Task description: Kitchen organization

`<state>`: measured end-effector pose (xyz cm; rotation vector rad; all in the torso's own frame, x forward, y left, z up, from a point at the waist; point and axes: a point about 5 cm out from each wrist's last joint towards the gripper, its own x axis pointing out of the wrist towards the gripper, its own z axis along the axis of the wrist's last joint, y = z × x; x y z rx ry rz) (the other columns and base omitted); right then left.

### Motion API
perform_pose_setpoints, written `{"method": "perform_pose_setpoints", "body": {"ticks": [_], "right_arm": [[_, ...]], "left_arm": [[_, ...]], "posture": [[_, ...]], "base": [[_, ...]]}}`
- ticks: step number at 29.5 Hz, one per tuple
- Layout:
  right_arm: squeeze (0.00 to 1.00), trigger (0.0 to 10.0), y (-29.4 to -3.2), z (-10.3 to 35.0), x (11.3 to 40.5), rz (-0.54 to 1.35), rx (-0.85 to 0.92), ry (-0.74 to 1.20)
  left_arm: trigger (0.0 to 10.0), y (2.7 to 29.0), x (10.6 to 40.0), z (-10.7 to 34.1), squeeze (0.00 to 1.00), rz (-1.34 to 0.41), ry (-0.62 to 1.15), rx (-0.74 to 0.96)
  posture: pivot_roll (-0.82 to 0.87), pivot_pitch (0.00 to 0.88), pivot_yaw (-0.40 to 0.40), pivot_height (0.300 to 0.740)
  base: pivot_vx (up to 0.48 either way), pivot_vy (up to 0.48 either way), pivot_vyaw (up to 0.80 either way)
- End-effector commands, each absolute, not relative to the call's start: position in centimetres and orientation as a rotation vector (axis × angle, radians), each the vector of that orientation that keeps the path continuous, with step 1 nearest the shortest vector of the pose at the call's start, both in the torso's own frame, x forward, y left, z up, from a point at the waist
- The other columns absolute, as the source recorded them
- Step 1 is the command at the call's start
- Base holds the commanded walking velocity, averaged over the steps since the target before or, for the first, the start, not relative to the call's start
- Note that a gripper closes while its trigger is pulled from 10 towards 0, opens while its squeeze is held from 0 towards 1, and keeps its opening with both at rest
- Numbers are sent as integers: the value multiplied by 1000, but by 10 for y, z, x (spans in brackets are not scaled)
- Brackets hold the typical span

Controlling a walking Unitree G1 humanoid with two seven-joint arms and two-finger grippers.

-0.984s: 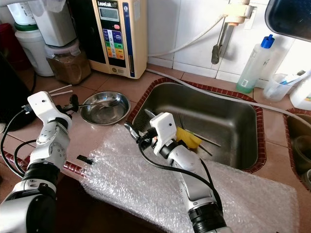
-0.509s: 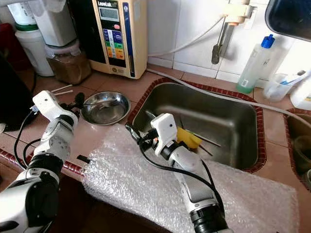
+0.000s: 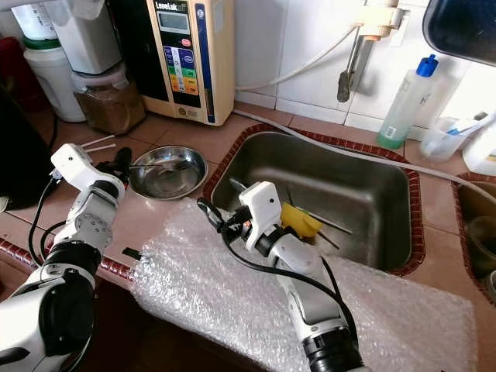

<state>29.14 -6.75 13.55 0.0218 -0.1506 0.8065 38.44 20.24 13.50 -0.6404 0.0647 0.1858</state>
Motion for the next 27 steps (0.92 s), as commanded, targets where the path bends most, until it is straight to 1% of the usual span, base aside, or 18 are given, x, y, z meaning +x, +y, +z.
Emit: {"method": "perform_pose_setpoints", "body": {"ticks": [1, 11, 19, 23, 27], "right_arm": [[0, 10000, -65, 140, 289, 831, 36, -166], [0, 10000, -65, 139, 291, 825, 26, -159], [0, 10000, -66, 137, 294, 809, 3, -145], [0, 10000, -67, 137, 295, 803, 8, -141], [0, 10000, -67, 135, 297, 804, -1, -129]], "left_arm": [[0, 201, 387, 138, 0, 182, 73, -650], [0, 202, 387, 136, 0, 208, 101, -661], [0, 207, 387, 140, 0, 241, 76, -680], [0, 208, 388, 145, 0, 260, 50, -667], [0, 206, 389, 151, 0, 272, 33, -586]], "posture": [[87, 0, 52, 740], [89, 0, 54, 740], [90, 0, 52, 740], [92, 0, 47, 740], [98, 0, 40, 740]], "base": [[0, 0, 0], [0, 0, 0], [0, 0, 0], [0, 0, 0], [0, 0, 0]]}}
